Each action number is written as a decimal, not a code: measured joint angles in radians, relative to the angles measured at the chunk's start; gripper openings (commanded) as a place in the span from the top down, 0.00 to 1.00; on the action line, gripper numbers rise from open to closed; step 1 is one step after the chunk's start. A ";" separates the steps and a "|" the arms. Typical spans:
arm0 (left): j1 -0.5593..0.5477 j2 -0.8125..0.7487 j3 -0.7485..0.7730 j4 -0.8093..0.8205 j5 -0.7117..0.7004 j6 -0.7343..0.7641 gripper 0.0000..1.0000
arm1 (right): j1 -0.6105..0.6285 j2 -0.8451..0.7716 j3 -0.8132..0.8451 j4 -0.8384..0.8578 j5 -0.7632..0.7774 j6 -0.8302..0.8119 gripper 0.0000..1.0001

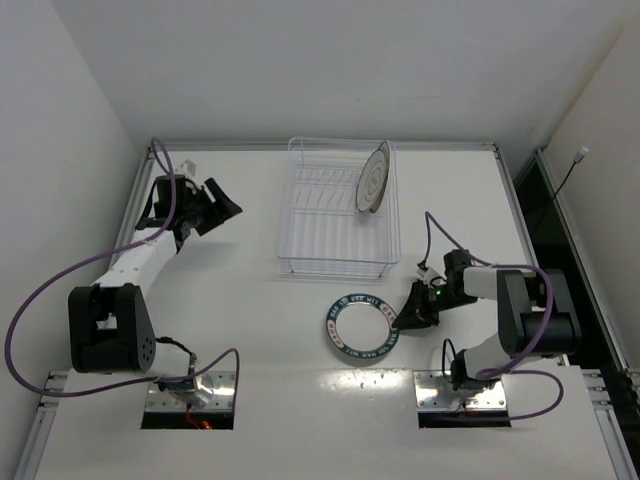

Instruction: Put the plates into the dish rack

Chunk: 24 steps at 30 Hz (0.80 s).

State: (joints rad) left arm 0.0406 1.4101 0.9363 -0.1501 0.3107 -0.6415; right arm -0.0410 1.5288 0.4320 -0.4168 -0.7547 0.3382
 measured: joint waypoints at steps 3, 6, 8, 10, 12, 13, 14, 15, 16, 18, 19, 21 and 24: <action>0.000 0.000 0.003 -0.009 -0.006 0.004 0.39 | 0.015 -0.018 0.010 -0.017 -0.003 -0.006 1.00; 0.000 0.000 0.005 -0.017 -0.015 0.005 0.39 | 0.024 -0.114 0.011 -0.065 0.035 -0.006 1.00; 0.000 0.000 0.005 -0.024 -0.021 0.005 0.39 | 0.046 -0.214 0.018 -0.105 0.080 0.005 1.00; 0.000 0.000 0.005 -0.030 -0.025 0.005 0.39 | 0.080 -0.326 0.029 -0.149 0.114 0.019 1.00; 0.000 0.000 0.005 -0.036 -0.031 0.006 0.39 | 0.121 -0.437 0.043 -0.192 0.147 0.047 1.00; 0.000 0.000 0.005 -0.037 -0.034 0.006 0.39 | 0.137 -0.486 0.050 -0.212 0.159 0.060 1.00; 0.000 0.000 0.005 -0.038 -0.036 0.006 0.39 | 0.152 -0.540 0.060 -0.238 0.171 0.077 1.00; 0.000 0.000 0.005 -0.039 -0.038 0.006 0.39 | 0.164 -0.589 0.076 -0.265 0.178 0.093 1.00; 0.000 0.000 0.005 -0.039 -0.039 0.006 0.39 | 0.175 -0.630 0.094 -0.287 0.183 0.108 1.00; 0.000 0.000 0.005 -0.042 -0.043 0.006 0.39 | 0.190 -0.699 0.156 -0.335 0.204 0.135 1.00; 0.000 0.000 0.005 -0.042 -0.045 0.006 0.39 | 0.195 -0.715 0.192 -0.353 0.212 0.143 1.00; 0.000 0.000 0.005 -0.044 -0.048 0.006 0.39 | 0.202 -0.719 0.286 -0.389 0.237 0.158 1.00; 0.000 0.000 0.005 -0.043 -0.050 0.006 0.39 | 0.214 -0.665 0.459 -0.417 0.296 0.172 1.00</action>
State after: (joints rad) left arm 0.0406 1.4101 0.9417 -0.1936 0.2611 -0.6357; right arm 0.1726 0.8635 0.8913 -0.8341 -0.4591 0.5098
